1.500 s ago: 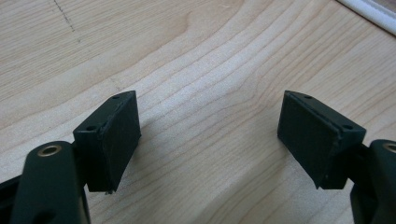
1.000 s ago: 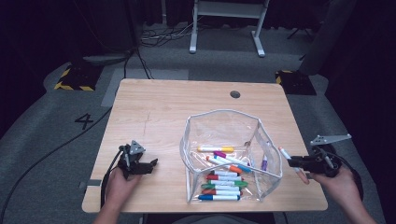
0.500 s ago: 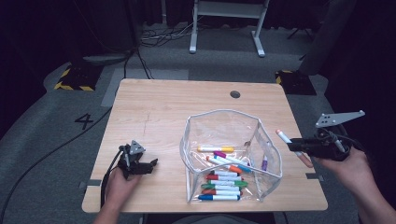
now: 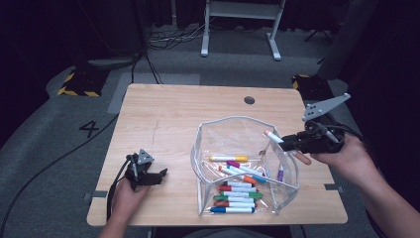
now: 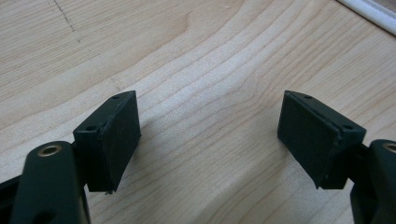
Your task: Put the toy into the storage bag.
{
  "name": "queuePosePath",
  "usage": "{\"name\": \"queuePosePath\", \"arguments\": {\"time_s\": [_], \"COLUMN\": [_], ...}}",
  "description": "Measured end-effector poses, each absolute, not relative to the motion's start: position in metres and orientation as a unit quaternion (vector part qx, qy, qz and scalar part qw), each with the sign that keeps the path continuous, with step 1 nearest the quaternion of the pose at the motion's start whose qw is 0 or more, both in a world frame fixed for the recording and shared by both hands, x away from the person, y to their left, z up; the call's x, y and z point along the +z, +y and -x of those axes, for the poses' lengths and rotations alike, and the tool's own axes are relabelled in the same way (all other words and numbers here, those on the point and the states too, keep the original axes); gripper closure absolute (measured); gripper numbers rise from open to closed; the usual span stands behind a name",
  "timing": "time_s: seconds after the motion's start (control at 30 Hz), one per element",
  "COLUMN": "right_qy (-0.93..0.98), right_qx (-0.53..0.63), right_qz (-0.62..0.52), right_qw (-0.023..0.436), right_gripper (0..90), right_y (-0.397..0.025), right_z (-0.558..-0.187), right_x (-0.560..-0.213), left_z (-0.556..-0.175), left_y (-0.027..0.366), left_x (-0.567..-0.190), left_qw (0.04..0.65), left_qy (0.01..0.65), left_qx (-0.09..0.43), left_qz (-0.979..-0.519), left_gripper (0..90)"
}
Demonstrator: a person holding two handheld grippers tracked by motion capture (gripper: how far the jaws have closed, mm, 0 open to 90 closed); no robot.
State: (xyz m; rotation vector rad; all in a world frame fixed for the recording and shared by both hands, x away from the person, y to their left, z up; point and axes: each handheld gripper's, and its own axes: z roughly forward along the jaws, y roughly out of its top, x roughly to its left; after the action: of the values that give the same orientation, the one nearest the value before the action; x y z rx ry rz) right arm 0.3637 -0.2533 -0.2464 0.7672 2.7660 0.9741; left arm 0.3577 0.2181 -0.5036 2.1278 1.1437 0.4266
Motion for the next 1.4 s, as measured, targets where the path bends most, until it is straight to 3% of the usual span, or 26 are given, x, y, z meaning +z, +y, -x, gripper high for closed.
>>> {"name": "queuePosePath", "arguments": {"time_s": [0.33,0.73,1.4], "right_qy": [0.932,0.954,0.972], "right_qx": [0.298,0.24,0.153], "right_qz": [-0.203,-0.178,-0.167], "right_qw": [0.025,-0.012,-0.063], "right_gripper": [76.3,76.3,76.3], "right_y": [-0.201,-0.152,-0.125], "right_z": [-0.377,-0.39,-0.394], "right_x": [-0.25,-0.28,-0.341], "left_z": [-0.358,-0.358,-0.358], "left_y": [0.218,0.218,0.218], "left_x": [-0.503,-0.504,-0.503], "left_qw": [0.336,0.337,0.337], "left_qy": [0.439,0.439,0.438], "left_qx": [0.163,0.164,0.163], "left_qz": [-0.817,-0.817,-0.817], "left_gripper": [21.4,21.4,21.4]}}
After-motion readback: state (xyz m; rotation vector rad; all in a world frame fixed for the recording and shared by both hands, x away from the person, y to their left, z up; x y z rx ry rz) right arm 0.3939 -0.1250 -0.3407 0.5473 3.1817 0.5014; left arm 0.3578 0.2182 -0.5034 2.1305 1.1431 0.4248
